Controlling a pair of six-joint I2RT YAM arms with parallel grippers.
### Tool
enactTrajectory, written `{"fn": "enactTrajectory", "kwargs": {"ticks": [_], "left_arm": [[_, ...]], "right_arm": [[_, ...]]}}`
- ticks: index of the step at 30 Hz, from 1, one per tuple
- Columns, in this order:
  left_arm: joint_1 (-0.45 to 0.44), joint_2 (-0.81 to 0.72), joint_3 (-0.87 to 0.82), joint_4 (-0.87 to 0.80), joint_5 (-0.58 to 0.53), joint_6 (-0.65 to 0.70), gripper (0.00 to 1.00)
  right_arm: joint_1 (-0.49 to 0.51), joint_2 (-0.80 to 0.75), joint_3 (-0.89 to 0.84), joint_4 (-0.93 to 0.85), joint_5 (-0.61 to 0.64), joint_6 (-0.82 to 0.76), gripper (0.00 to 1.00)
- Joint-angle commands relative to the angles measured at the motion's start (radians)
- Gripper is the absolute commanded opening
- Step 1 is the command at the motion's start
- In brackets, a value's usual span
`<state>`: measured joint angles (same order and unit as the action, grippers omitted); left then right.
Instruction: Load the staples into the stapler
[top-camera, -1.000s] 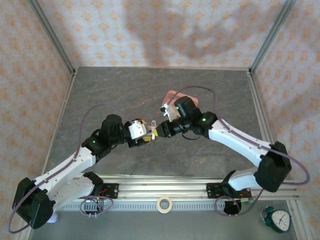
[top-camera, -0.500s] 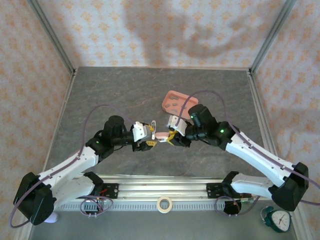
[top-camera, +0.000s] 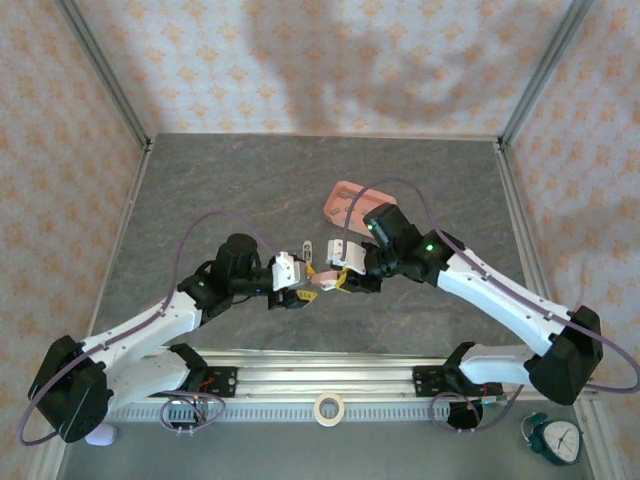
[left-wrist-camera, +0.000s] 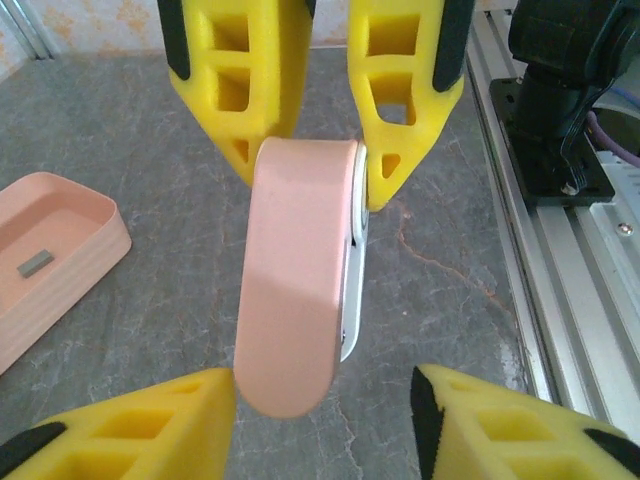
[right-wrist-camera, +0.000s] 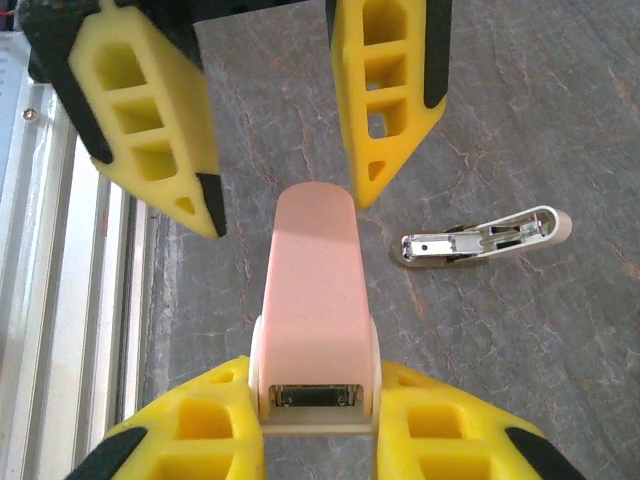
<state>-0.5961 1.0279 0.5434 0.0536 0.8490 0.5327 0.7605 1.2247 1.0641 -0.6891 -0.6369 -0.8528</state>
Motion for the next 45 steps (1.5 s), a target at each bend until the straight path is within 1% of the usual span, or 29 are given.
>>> {"fn": "enactTrajectory", "kwargs": {"ticks": [1,12,14,21,26,27,28,30,32,33,35,38,43,45], "left_arm": [[-0.014,0.003,0.04,-0.012,0.005,0.027,0.48],[-0.023,0.027,0.045,0.018,-0.005,0.023,0.46],[-0.024,0.035,0.054,0.014,-0.003,0.024,0.41],[-0.026,0.044,0.062,0.008,-0.002,0.024,0.31],[-0.027,0.044,0.073,-0.012,0.0,0.024,0.19],[-0.027,0.044,0.075,-0.015,-0.001,0.023,0.17],[-0.027,0.044,0.075,-0.012,-0.001,0.018,0.16],[-0.027,0.044,0.07,0.005,-0.013,-0.007,0.14],[-0.027,0.042,0.048,0.071,-0.022,-0.069,0.14],[-0.027,0.039,0.031,0.12,-0.029,-0.11,0.14],[-0.027,0.035,-0.017,0.283,-0.032,-0.215,0.13],[-0.028,0.051,-0.095,0.547,-0.038,-0.362,0.12],[-0.028,0.116,-0.16,0.855,-0.023,-0.521,0.11],[-0.028,0.154,-0.173,0.977,-0.001,-0.568,0.11]], "right_arm": [[0.002,0.004,0.04,-0.017,-0.045,-0.032,0.06],[0.002,0.015,0.045,-0.006,-0.094,-0.038,0.06],[0.002,0.015,0.045,-0.003,-0.097,-0.038,0.06],[0.002,0.014,0.043,-0.002,-0.095,-0.042,0.06],[0.002,0.013,0.042,-0.003,-0.09,-0.046,0.06],[0.002,0.011,0.042,-0.003,-0.085,-0.045,0.07],[0.002,0.006,0.041,0.002,-0.075,-0.043,0.11],[0.001,-0.021,0.018,0.048,-0.045,-0.009,0.25],[0.0,-0.08,-0.041,0.141,-0.016,0.043,0.38],[-0.001,-0.11,-0.074,0.192,-0.008,0.071,0.42],[-0.007,-0.178,-0.153,0.316,-0.002,0.14,0.49],[-0.015,-0.26,-0.255,0.468,0.0,0.249,0.54],[-0.021,-0.345,-0.406,0.732,-0.016,0.421,0.58],[-0.023,-0.353,-0.447,0.811,-0.036,0.461,0.59]]}}
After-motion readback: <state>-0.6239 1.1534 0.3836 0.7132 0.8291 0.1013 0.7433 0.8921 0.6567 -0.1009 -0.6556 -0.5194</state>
